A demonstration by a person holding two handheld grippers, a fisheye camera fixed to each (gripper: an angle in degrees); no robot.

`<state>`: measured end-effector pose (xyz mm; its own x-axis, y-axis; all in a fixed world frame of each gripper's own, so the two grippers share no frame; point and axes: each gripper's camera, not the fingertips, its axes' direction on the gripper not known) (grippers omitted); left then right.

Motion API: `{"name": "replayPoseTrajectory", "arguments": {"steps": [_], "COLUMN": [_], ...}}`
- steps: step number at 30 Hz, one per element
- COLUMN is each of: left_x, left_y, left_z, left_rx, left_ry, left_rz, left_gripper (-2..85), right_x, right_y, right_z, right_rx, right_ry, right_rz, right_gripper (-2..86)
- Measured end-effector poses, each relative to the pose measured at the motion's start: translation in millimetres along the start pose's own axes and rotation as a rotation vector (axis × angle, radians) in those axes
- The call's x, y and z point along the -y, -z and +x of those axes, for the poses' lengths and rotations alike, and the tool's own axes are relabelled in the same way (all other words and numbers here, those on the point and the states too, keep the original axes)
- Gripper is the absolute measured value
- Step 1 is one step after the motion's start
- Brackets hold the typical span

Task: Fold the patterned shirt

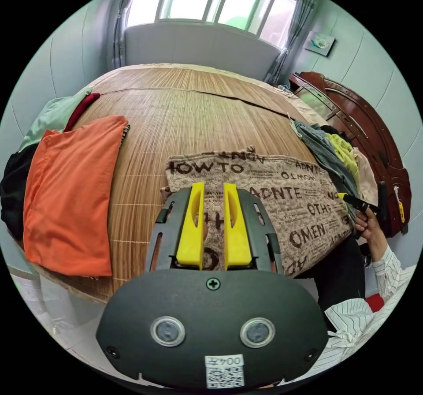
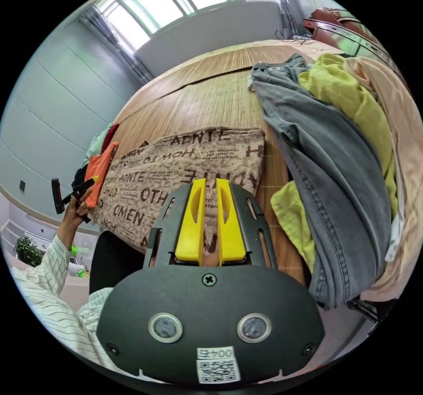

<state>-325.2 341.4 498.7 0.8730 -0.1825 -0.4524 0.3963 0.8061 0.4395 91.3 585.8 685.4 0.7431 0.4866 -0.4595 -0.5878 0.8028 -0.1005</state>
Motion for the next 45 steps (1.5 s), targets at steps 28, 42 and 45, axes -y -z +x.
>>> {"name": "replayPoseTrajectory", "arguments": {"steps": [28, 42, 45], "left_x": [-223.6, -205.3, -204.8], "left_y": [99.9, 74.0, 71.7], "left_z": [-56.7, -33.0, -26.9], "left_rx": [-0.104, -0.249, -0.227], "left_ry": [-0.072, -0.153, -0.141], "left_rz": [0.074, -0.004, -0.020], "left_gripper": [13.3, 6.8, 3.9], "right_x": [-136.1, -107.6, -100.5], "right_y": [-14.7, -66.0, -67.4], "right_z": [20.3, -18.7, -26.1], "right_rx": [0.282, 0.055, 0.037], "right_ry": [-0.113, -0.198, -0.188], "right_rz": [0.006, -0.123, -0.137], "right_gripper": [6.4, 3.8, 3.1]}}
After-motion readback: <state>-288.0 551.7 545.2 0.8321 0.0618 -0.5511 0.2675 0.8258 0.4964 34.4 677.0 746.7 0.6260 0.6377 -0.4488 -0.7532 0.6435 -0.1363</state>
